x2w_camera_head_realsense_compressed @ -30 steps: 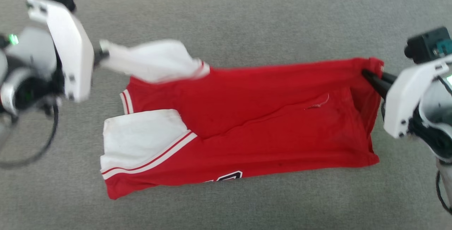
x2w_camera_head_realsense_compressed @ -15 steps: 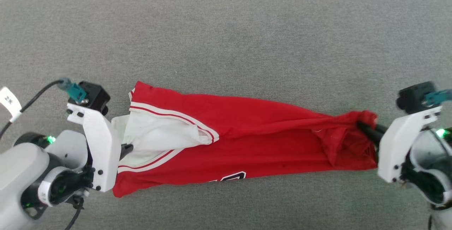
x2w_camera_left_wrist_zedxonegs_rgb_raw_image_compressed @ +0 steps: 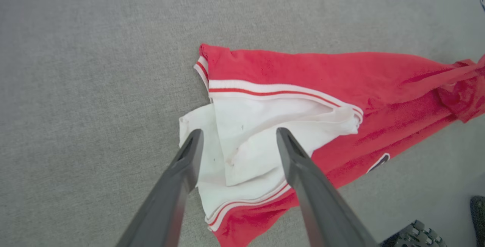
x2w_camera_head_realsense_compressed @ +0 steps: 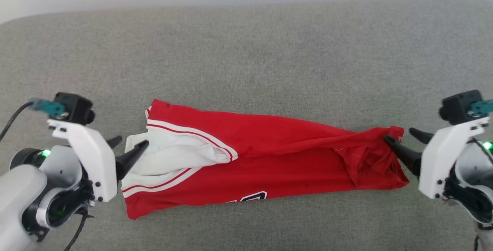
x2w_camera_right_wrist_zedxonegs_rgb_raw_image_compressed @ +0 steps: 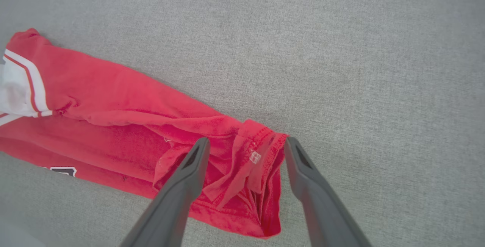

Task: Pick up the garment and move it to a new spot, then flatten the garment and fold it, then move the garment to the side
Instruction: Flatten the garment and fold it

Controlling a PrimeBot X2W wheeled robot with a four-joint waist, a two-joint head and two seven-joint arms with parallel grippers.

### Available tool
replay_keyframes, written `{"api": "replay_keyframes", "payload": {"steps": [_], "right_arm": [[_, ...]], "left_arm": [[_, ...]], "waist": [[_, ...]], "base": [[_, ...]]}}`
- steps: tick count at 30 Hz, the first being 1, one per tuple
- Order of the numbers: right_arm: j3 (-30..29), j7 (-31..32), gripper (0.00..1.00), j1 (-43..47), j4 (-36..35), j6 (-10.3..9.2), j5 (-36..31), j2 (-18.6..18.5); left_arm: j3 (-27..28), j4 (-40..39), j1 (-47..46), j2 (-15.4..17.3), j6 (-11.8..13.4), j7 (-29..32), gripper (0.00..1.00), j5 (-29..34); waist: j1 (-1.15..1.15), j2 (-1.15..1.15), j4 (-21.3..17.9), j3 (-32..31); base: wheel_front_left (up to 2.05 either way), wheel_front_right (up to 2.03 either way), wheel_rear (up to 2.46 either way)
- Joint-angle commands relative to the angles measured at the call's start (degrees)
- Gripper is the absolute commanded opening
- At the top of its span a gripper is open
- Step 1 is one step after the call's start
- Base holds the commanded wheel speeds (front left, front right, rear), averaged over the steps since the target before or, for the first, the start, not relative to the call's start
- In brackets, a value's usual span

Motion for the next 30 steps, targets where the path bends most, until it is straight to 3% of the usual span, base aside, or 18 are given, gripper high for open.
{"api": "replay_keyframes", "payload": {"steps": [1,7,15,22,30], "right_arm": [[-0.9,-0.3,1.00,0.9,-0.7,-0.03,0.4,0.3],[-6.4,0.4,1.00,3.8,-2.4,-0.03,-0.9,2.3],[-9.8,1.8,1.00,5.4,1.7,-0.03,-0.3,3.2],[-9.3,2.3,1.00,3.4,7.5,-0.03,-0.5,3.2],[-5.8,2.9,1.00,-0.5,17.7,-0.03,1.5,2.6]], "left_arm": [[0.8,-0.4,1.3,0.1,-0.2,-2.1,1.00,0.2],[3.5,-2.8,6.3,1.1,-0.9,-15.9,1.00,3.8],[5.7,-4.1,12.9,1.4,0.1,-30.9,1.00,7.4],[8.0,-4.1,16.5,0.5,1.8,-36.4,1.00,9.5],[17.1,-3.0,23.0,-5.8,2.0,-37.6,1.00,14.7]], "waist": [[0.00,0.00,0.1,-0.7],[0.00,0.00,0.7,-2.0],[0.00,0.00,2.7,-2.2],[0.00,0.00,4.7,-1.4],[0.00,0.00,7.5,-0.6]], "base": [[0.00,0.00,0.00],[0.00,0.00,0.00],[0.00,0.00,0.00],[0.00,0.00,0.00],[0.00,0.00,0.00]]}}
